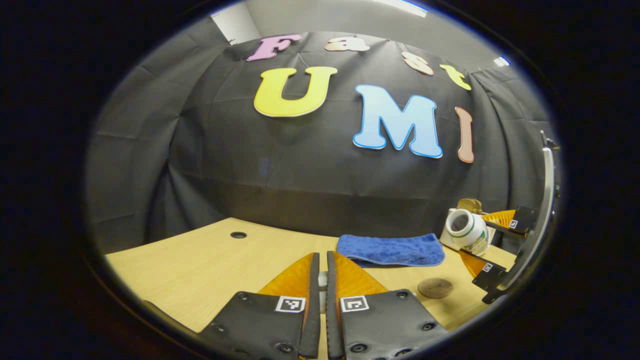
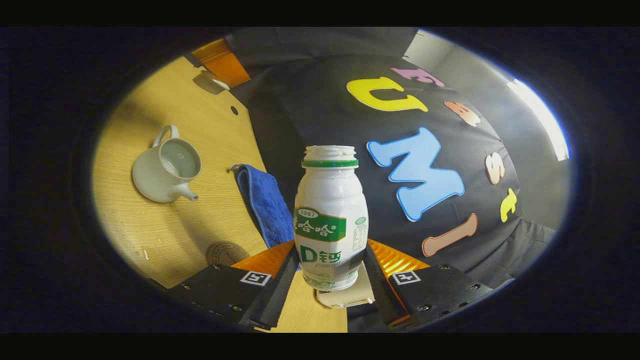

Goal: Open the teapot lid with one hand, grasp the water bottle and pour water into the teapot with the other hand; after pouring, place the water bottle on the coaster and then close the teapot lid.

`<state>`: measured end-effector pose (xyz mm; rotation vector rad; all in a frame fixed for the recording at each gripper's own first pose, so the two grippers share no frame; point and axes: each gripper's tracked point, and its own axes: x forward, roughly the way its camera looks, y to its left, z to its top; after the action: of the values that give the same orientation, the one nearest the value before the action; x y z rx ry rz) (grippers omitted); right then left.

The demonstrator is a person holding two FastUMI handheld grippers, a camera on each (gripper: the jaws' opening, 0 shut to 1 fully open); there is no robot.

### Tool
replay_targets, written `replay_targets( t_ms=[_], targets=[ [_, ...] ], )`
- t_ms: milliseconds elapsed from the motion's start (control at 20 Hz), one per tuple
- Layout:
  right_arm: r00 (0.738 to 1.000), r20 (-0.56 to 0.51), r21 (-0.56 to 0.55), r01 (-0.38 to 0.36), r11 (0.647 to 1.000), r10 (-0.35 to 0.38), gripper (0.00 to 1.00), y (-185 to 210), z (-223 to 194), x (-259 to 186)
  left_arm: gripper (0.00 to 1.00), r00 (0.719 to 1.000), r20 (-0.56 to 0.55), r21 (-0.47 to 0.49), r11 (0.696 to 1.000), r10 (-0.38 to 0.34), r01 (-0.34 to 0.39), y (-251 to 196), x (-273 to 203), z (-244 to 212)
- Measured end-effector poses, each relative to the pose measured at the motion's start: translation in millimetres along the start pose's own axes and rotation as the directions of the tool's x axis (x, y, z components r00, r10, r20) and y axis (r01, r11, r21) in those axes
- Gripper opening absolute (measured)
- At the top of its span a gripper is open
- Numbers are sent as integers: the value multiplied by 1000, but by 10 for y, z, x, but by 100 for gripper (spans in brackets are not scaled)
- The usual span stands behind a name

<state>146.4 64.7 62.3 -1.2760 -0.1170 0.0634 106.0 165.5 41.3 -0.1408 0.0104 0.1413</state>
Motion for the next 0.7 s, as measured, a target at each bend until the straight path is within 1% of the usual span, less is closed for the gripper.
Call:
replay_targets(
  t_ms=[150,200,250,300,350,500,550,650,700],
  targets=[
    [1000,18,-64,-10,998,11,73,56,48,44,15,1000,-5,1,1000,8,-8,33,6,-8],
    [1000,24,-85,-11,996,13,73,52,67,75,12,1000,-6,2,1000,11,-11,45,5,-14],
    [1000,27,-104,-12,995,15,73,66,74,82,15,1000,-8,3,1000,14,-14,55,6,-14],
    [999,31,-114,-15,993,19,73,86,81,88,12,1000,-10,4,1000,16,-16,65,5,-17],
    [999,33,-120,-18,993,22,73,102,90,97,15,1000,-12,5,1000,16,-16,70,3,-17],
    [999,41,-157,-16,987,23,73,119,128,116,15,1000,-17,10,1000,20,-20,80,11,-35],
    [999,39,-157,-21,987,28,73,128,127,119,12,1000,-20,10,1000,20,-20,86,8,-39],
    [999,33,-133,-38,990,43,73,186,83,121,12,1000,-24,6,1000,16,-15,66,27,-51],
    [998,30,-100,-51,994,54,73,221,61,96,12,1000,-26,1,1000,9,-9,61,18,-62]
  ],
)
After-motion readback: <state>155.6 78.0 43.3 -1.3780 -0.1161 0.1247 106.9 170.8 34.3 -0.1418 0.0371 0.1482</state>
